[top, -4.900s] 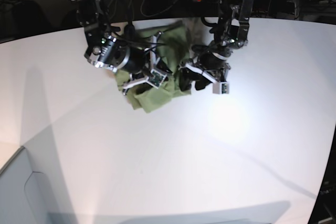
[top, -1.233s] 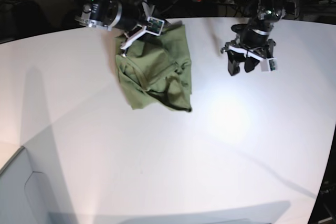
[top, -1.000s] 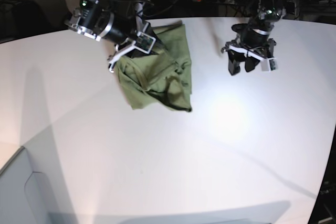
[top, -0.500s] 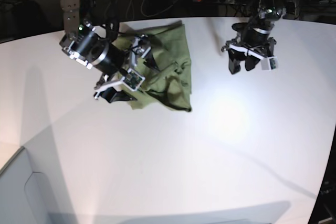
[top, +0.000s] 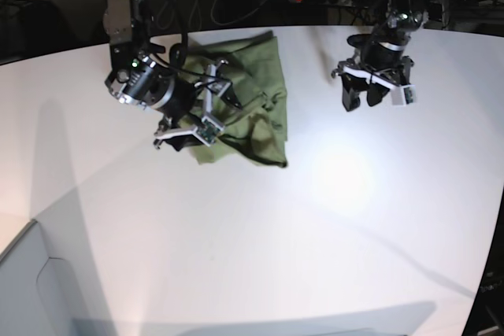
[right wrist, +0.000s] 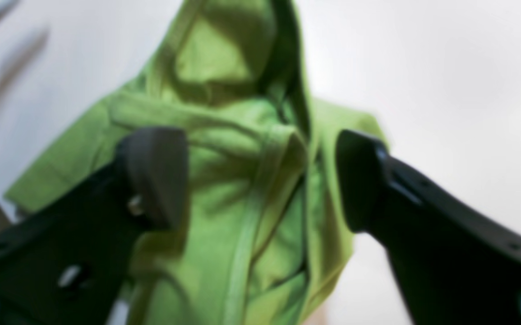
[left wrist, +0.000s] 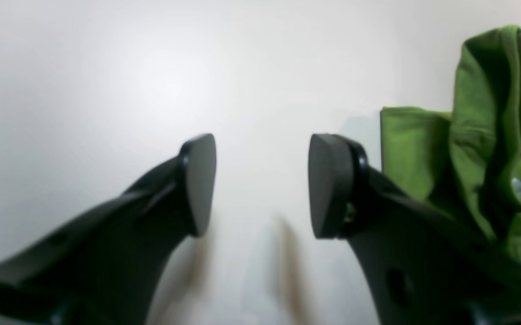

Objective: Fold the T-shirt properly

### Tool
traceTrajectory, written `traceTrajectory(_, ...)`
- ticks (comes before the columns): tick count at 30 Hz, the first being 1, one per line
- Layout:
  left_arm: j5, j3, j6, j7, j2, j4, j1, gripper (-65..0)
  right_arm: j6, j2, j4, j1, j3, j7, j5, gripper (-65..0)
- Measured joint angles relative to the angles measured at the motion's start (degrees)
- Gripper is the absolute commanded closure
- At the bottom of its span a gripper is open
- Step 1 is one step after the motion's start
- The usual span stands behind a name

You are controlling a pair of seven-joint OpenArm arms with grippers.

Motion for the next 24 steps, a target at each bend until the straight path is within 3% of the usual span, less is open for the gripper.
traceTrajectory(5,0.02,0.0,0.0,0.0,-0.02,0.0,0.0,-31.8,0.0,-0.04,0.02,-0.07,0.11,0.2,-0.15,-2.8)
traceTrajectory(6,0.0,0.0,0.0,-0.02,-0.02,0.0,-0.02,-31.8,0.0,-0.11,0.09,-0.11,0.11,0.15,-0.17,0.0)
traceTrajectory(11,0.13,0.0,-0.02,-0.02,0.07,0.0,-0.07,-31.8,0.0,-0.07,8.52,-4.26,-0.22,-0.09,-0.66,-0.3)
traceTrajectory(18,-0.02,0.0,0.0,0.0,0.11,0.0,-0.66,-31.8,0.0,0.26,15.39,-11.72,-7.56,0.26,-0.2,0.0)
traceTrajectory(24,0.04,0.0,0.0,0.02,-0.22,0.0,-0.61,-31.9,0.0,3.93,15.28,-13.68,-16.59,0.46,-0.48,0.0)
